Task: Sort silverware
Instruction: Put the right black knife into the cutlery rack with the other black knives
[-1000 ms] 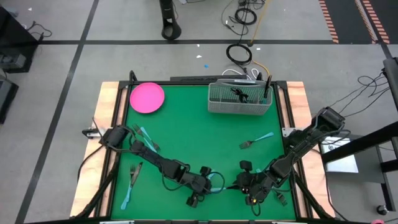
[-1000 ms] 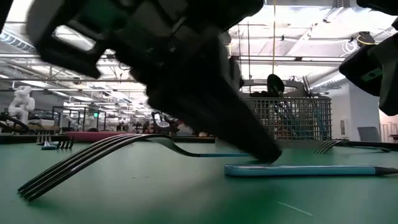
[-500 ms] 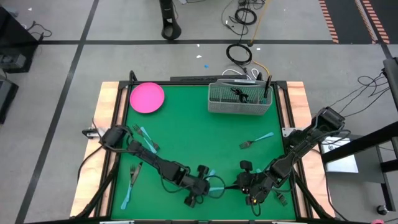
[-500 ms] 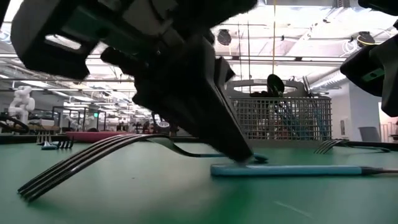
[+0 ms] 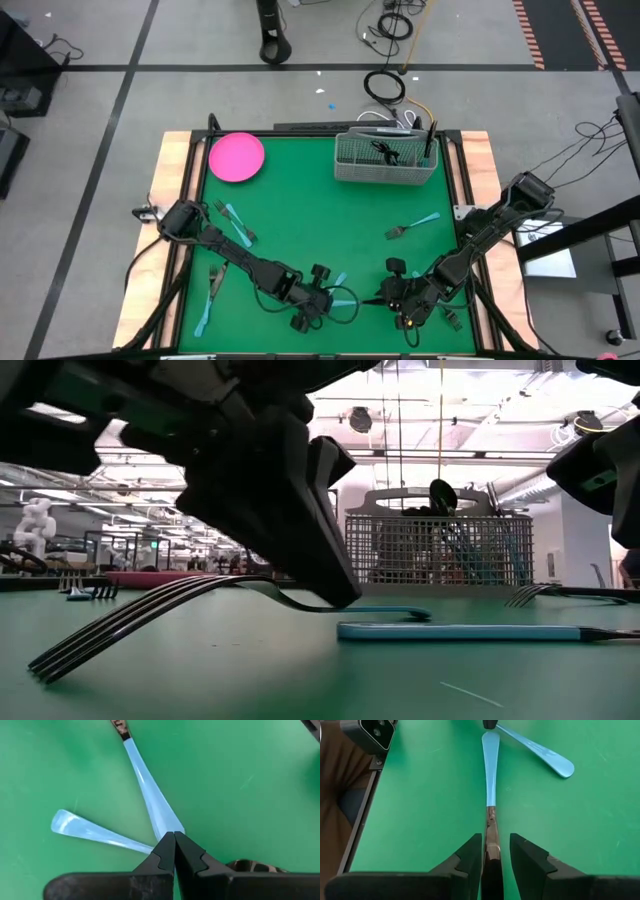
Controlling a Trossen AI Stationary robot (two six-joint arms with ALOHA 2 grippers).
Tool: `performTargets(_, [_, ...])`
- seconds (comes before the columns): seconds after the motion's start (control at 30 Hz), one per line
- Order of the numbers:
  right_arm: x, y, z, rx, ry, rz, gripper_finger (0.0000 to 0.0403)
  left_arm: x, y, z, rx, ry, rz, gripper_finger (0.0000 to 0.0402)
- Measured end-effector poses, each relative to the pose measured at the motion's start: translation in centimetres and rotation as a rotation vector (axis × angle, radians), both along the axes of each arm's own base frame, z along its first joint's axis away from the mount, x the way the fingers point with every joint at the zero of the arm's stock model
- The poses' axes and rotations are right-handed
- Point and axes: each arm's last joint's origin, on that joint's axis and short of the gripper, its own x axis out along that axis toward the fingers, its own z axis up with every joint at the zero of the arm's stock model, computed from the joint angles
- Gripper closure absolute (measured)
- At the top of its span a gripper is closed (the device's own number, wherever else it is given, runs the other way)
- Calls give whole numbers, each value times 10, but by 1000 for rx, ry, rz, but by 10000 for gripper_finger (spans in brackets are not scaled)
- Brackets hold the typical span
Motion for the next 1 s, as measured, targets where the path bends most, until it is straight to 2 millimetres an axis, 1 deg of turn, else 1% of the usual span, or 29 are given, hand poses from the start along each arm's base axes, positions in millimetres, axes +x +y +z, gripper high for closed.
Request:
performTargets(0.37, [0, -1, 0, -11, -3, 7, 314, 1, 8, -2, 3, 37, -4, 402])
performTargets(0.53, [0, -1, 0, -11, -3, 8, 314, 2, 10, -2, -22, 56, -28, 402])
performTargets(0.67, [1, -1, 0, -15, -5, 11, 314, 0, 13, -4, 30, 69, -7, 402])
performTargets(0.77, [1, -1, 0, -17, -6, 10, 314, 1, 15, -4, 34, 68, -8, 402])
performTargets(1.0, [1, -1, 0, -18, -7, 11, 314, 0, 4, -1, 28, 21, -50, 402])
